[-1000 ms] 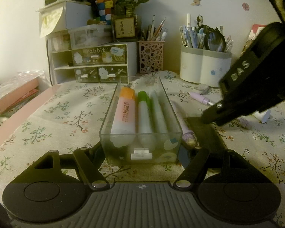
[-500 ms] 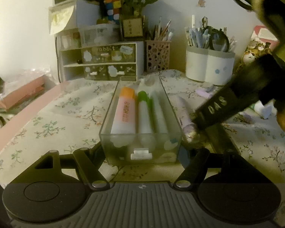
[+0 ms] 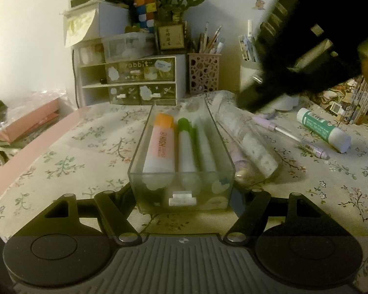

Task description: Organize stationery

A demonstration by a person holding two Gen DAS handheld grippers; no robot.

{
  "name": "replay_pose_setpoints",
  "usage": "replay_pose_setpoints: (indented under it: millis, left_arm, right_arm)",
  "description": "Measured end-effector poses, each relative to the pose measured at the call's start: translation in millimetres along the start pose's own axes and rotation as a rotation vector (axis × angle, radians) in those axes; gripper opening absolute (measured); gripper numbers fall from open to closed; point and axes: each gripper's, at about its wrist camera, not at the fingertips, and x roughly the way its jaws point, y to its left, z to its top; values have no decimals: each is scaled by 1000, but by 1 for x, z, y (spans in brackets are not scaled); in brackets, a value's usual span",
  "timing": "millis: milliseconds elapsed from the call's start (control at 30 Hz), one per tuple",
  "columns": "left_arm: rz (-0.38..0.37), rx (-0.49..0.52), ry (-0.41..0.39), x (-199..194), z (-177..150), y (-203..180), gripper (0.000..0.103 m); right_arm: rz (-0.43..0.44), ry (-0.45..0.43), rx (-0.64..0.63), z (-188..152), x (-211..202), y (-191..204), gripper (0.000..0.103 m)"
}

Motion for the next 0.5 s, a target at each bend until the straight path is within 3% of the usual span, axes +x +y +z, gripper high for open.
replay_pose_setpoints:
  millis: [67,167,267,300,400,500]
  left_arm:
    - [-2,2,-2,0,0,0,73]
    - [-6,5,1,1,1,1,73]
    - [-8,5,1,1,1,1,73]
    - [-8,5,0,1,0,1,73]
    - [-5,3,-4,1,0,0,73]
    - [-1,-1,-5,1,0,0,73]
  right_arm:
    - [32,11,10,6,8,4,16]
    - [-78,5,-29,6,24,6,18]
    - [-77,56,-37,-3,32,-6,19]
    - [-114,50,-48,-6,29,-8,20]
    - [-220,21,-38,-9,14,-22,32]
    - [-241,84,67,-8,19,-42,42]
